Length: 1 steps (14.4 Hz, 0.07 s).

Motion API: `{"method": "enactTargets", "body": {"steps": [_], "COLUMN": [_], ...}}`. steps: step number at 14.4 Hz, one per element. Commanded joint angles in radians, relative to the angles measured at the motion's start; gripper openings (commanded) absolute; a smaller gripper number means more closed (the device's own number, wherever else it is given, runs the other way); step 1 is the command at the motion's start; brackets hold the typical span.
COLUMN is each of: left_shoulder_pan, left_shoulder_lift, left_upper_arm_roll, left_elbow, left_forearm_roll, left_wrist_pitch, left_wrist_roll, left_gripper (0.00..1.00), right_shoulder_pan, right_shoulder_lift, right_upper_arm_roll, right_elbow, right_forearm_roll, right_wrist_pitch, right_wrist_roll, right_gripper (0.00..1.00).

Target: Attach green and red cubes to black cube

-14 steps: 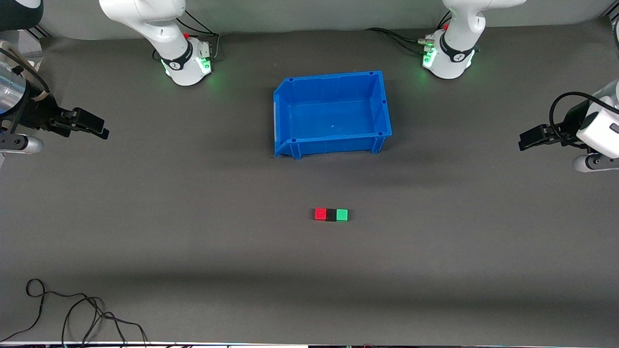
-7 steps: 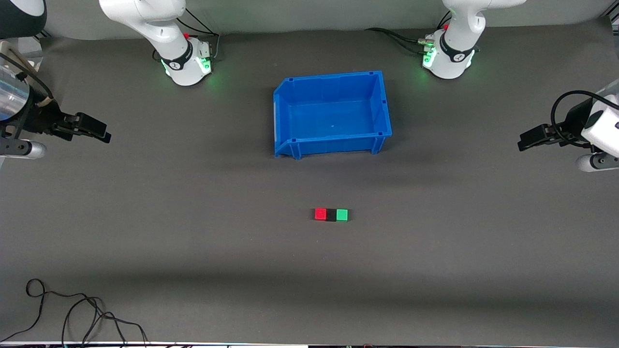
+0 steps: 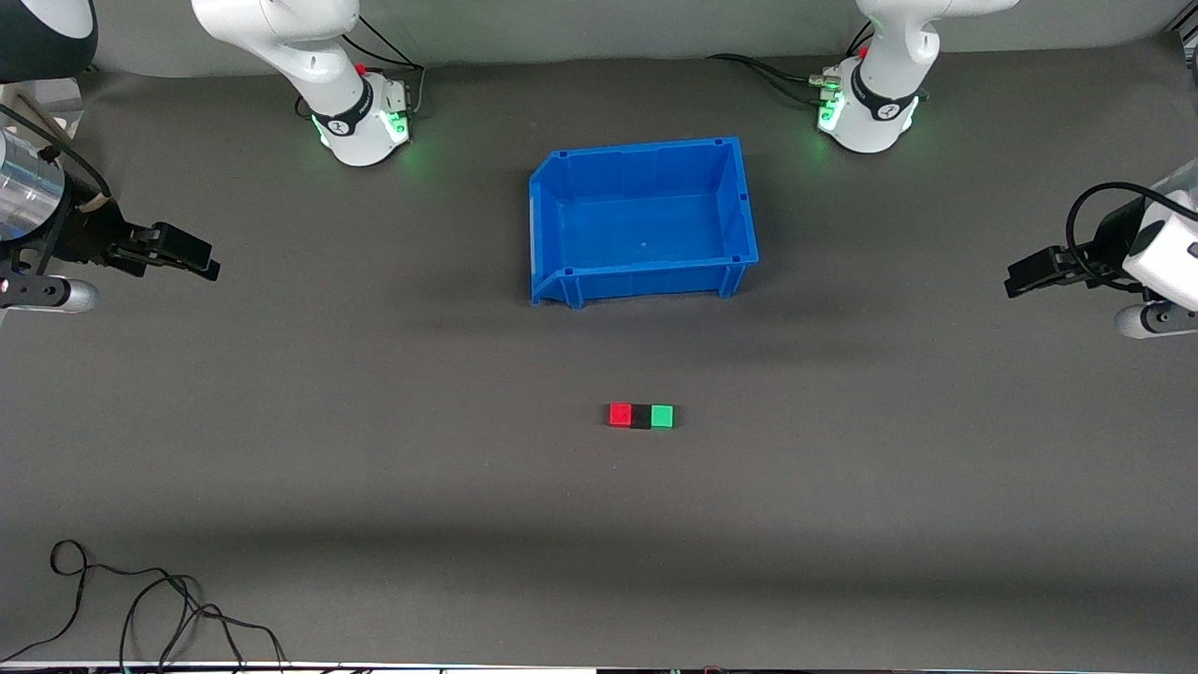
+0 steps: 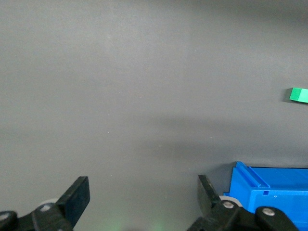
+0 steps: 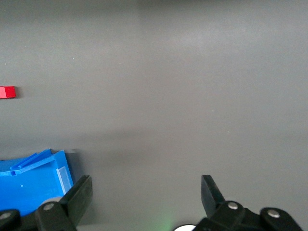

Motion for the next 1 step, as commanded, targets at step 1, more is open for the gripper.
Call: {"method": "enactTargets", "body": {"steps": [1], "left_shoulder_pan": [-0.002], "left_shoulder_lift": [-0.001], "left_upper_arm_roll": [-0.001], "left_elbow": [-0.004], "left_forearm_roll": [0.018], "left_wrist_pitch": [0.018], "left_wrist_roll": [-0.002], "left_gripper": [0.99], "right_shoulder_pan": [0.013], "right_shoulder_lift": [0.001], "right_upper_arm_roll": [-0.008], "right_elbow": [0.008], "right_forearm_roll": [-0.018], "right_wrist_pitch": [0.007], "right_wrist_roll": [0.010], "right_gripper": [1.00]}}
